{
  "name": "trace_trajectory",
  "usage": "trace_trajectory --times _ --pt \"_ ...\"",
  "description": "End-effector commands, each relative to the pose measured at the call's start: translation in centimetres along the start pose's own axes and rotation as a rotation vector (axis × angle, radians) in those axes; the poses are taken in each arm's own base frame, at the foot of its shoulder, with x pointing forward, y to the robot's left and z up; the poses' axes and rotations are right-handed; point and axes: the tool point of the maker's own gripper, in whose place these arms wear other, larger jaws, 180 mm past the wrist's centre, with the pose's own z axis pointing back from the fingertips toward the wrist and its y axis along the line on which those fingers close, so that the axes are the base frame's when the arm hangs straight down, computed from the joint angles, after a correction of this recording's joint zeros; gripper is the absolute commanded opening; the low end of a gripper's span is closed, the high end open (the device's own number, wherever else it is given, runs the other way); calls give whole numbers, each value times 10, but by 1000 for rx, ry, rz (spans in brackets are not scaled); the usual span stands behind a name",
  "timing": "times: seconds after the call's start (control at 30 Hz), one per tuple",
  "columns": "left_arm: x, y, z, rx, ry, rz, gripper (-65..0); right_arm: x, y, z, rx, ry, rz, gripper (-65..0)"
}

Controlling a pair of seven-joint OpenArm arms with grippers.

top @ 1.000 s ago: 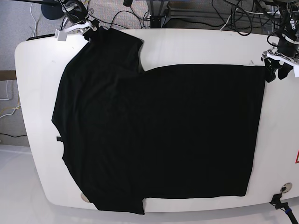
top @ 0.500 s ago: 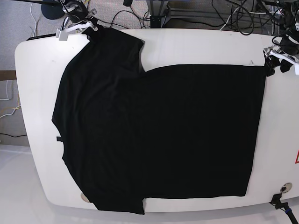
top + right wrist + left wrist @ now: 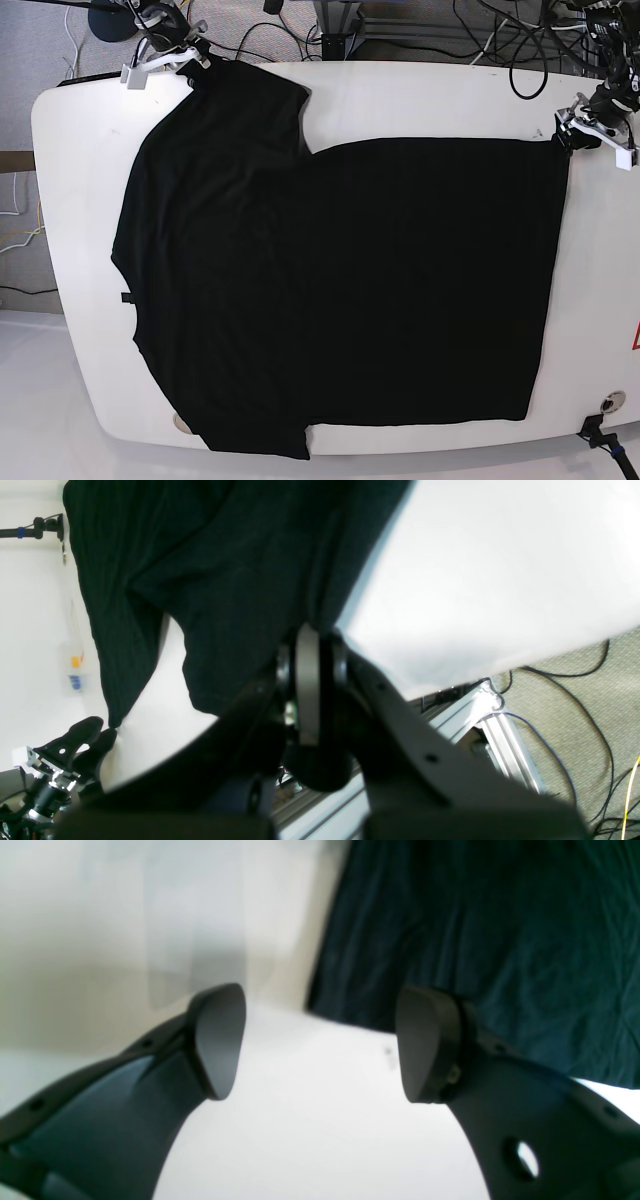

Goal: Fold the T-shirt properly
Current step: 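Grasp the shirt edge corners with both grippers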

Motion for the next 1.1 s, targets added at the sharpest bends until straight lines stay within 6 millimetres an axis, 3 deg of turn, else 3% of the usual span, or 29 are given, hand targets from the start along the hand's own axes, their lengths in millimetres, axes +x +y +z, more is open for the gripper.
trace_trajectory --times 0.0,0.13,0.27,0.43,0.5,0.6,0.83,0.93,1.07 --pt "0 -6 -5 -13 18 -30 -204 1 -2 3 -7 3 14 -650" --pt "-8 -21 -15 -50 34 -24 -219 1 -2 3 -7 3 14 -650" --pt "-8 -30 -20 -68 24 -9 -317 1 -2 3 -7 3 14 -650" --pt "-6 -32 -22 -73 18 -5 -382 1 -2 3 -7 3 14 -650" --pt "-5 -32 -22 -73 16 -4 -456 1 -1 3 -6 3 15 -650" --pt "-4 -31 -22 -73 13 -5 -647 1 -1 3 -3 2 16 -650" --pt "-2 -31 -21 -72 11 -8 -650 9 7 -2 17 -14 25 -650" --pt "-3 -30 -20 -71 12 -8 -650 15 21 0 49 -32 44 -650" --pt "-8 -5 -1 -9 18 -9 -650 14 36 12 74 -35 68 -650"
